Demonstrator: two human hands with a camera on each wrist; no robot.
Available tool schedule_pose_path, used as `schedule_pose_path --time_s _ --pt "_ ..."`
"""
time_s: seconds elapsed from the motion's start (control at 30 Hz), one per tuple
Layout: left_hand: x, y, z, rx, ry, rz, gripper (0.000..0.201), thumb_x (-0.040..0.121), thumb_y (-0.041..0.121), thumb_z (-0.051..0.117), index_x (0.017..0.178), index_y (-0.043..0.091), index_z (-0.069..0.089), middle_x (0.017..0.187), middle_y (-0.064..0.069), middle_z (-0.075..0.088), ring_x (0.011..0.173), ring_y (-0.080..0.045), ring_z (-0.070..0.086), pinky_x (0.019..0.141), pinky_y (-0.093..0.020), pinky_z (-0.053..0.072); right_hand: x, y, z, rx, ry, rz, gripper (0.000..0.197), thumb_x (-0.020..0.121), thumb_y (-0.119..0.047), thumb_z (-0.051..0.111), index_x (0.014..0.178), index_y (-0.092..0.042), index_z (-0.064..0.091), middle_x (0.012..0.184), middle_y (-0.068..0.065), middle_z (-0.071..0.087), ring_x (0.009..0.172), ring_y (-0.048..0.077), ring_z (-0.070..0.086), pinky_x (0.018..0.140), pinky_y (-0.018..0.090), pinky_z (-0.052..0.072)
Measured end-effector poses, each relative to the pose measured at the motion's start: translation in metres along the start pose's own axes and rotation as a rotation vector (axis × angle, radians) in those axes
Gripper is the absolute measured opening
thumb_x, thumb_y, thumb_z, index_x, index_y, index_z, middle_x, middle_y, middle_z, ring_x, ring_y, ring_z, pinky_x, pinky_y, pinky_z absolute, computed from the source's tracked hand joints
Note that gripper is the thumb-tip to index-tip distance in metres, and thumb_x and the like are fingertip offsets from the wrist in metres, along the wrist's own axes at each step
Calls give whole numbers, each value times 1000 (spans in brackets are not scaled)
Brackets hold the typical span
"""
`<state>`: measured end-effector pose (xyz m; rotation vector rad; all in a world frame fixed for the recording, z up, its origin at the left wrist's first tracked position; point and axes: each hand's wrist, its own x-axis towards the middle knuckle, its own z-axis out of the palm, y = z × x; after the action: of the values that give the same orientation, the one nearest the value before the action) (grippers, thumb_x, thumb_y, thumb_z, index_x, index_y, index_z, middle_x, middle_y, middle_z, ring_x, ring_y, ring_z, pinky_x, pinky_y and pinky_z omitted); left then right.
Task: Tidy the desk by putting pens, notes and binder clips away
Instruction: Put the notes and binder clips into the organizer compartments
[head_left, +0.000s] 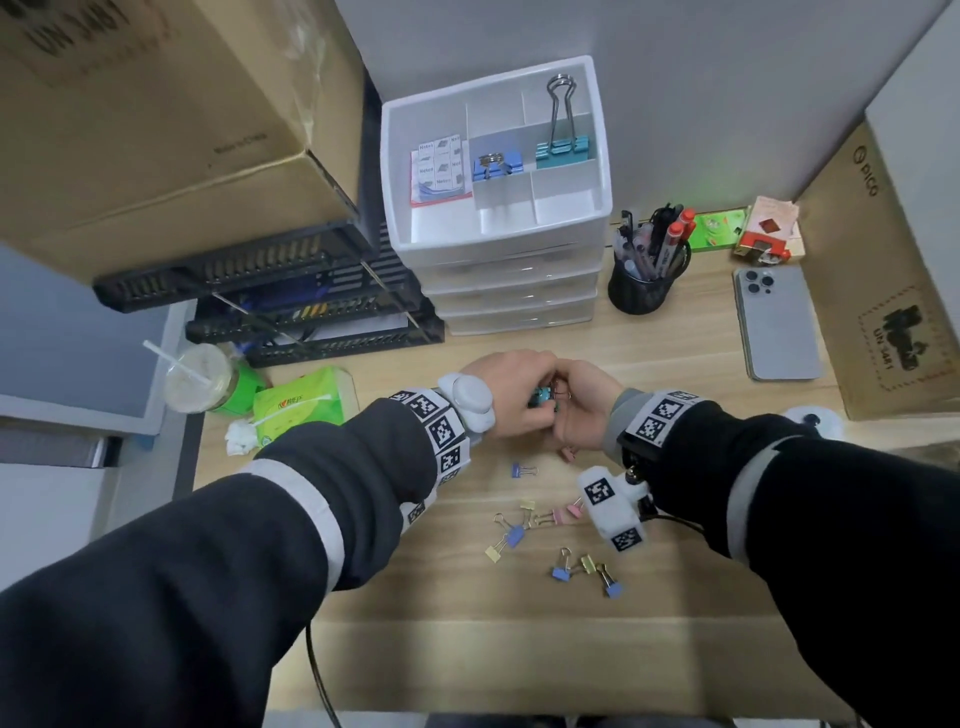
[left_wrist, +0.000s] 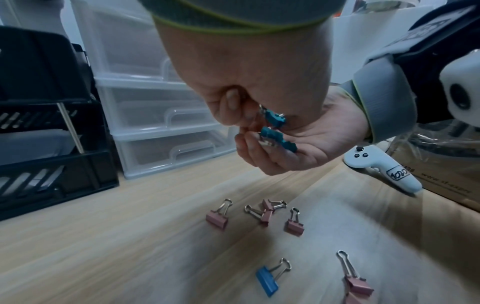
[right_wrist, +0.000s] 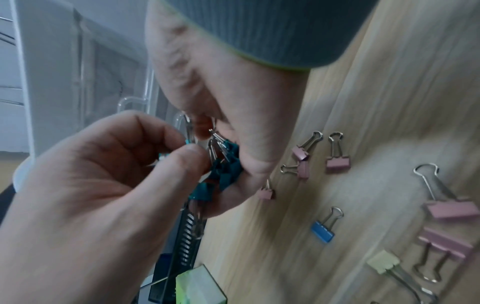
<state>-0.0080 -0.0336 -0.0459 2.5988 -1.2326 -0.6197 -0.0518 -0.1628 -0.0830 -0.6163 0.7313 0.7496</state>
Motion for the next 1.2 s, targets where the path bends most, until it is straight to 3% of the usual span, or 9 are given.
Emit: schedule_pose_path --time_s 0.2,0.3,0.43,0.5,0.73,0.83,1.0,1.1,1.2 --pt "-11 11 -10 -126 83 17 33 77 30 56 101 11 64 94 -5 69 83 -25 60 71 -33 47 -14 9 7 56 -35 -28 37 104 -25 32 94 -6 62 81 10 69 68 22 70 57 32 60" --pt "-18 17 -23 -161 120 1 37 77 31 49 105 16 69 87 2 70 76 -19 61 68 -28 48 -23 10 7 92 -25 -37 38 104 -26 37 87 -6 65 71 9 70 60 20 70 53 27 59" --pt "-22 9 -33 -221 259 -53 33 88 28 55 118 15 62 99 5 66 72 -13 56 71 -27 46 -29 3 -8 156 -45 -28 39 101 -34 44 79 -6 61 66 7 60 46 12 56 37 17 45" --pt "-25 -1 -31 -203 300 -97 29 90 25 58 116 13 60 100 2 62 72 -11 48 71 -27 41 -30 -4 -22 142 -37 -54 36 100 -37 46 77 -12 56 67 4 56 43 9 48 34 14 38" --pt "-62 -41 2 -93 139 -296 9 88 24 57 81 20 58 85 2 60 77 -21 58 71 -33 48 -50 -3 -61 165 108 -104 28 97 -30 53 76 -12 48 76 7 56 47 11 51 33 15 41" --pt "-69 -48 -4 -63 108 -318 12 87 23 57 80 16 62 83 1 63 77 -23 60 70 -32 48 -57 -4 -61 153 107 -125 30 98 -29 52 76 -10 52 80 8 58 49 10 53 34 14 43" --pt "-65 -49 -38 -38 132 -324 10 81 24 56 79 17 63 84 2 63 76 -20 59 72 -37 53 -69 -17 -33 143 41 -116 38 97 -40 52 70 -14 51 65 3 55 38 7 48 29 11 37" --pt "-57 -43 -82 5 190 -293 13 83 22 55 87 14 64 88 -1 61 79 -24 61 72 -40 54 -91 -47 3 99 67 -160 40 96 -42 57 69 -13 50 67 3 52 39 7 47 29 11 36" --pt "-48 -38 -124 63 233 -306 28 88 27 54 112 13 59 111 -5 58 88 -26 60 80 -41 53 -111 -82 40 53 126 -206 38 98 -38 54 72 -11 51 66 6 53 39 8 47 30 11 36"
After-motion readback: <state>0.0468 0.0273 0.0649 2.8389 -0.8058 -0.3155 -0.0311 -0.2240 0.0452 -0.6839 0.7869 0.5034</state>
